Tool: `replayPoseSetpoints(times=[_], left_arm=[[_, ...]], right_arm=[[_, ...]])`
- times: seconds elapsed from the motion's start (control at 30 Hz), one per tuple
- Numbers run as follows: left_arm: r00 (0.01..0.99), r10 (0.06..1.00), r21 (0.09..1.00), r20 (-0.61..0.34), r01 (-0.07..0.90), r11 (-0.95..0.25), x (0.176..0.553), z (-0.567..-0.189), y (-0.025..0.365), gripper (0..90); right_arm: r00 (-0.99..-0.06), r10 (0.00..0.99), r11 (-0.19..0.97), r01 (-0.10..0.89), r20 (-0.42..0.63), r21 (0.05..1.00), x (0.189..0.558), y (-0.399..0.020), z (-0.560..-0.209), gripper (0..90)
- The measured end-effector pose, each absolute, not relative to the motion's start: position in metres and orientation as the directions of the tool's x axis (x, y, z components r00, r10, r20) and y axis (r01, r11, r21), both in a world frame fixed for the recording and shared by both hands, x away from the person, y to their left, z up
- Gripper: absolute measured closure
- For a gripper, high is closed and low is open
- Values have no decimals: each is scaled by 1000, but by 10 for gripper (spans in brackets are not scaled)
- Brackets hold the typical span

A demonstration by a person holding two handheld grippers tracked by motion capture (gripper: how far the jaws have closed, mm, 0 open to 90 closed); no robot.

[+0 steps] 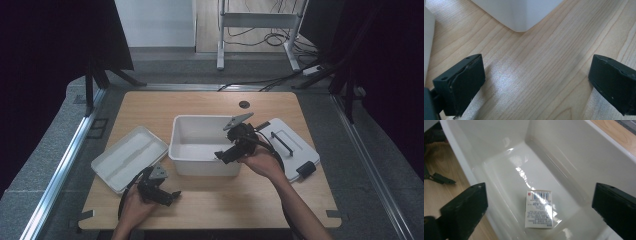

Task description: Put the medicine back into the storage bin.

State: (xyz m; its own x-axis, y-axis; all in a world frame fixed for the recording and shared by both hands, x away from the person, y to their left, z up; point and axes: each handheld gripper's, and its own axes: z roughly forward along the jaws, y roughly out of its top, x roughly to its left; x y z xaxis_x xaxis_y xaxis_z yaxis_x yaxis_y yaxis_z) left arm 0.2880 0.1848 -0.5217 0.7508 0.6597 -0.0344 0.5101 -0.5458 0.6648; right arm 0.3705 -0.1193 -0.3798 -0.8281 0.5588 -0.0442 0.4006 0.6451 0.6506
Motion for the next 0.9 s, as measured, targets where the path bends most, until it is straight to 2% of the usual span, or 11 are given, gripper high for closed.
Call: replayPoseSetpoints(times=[0.53, 0.9], left_arm=[[743, 668, 661, -34, 518, -542, 288, -522, 185, 0], [743, 669, 661, -33, 518, -543, 288, -522, 185, 0]], right_arm=[[-821, 568, 611, 380, -51, 694, 339, -158, -387, 0], [-807, 589, 589, 389, -47, 708, 318, -180, -420, 0]])
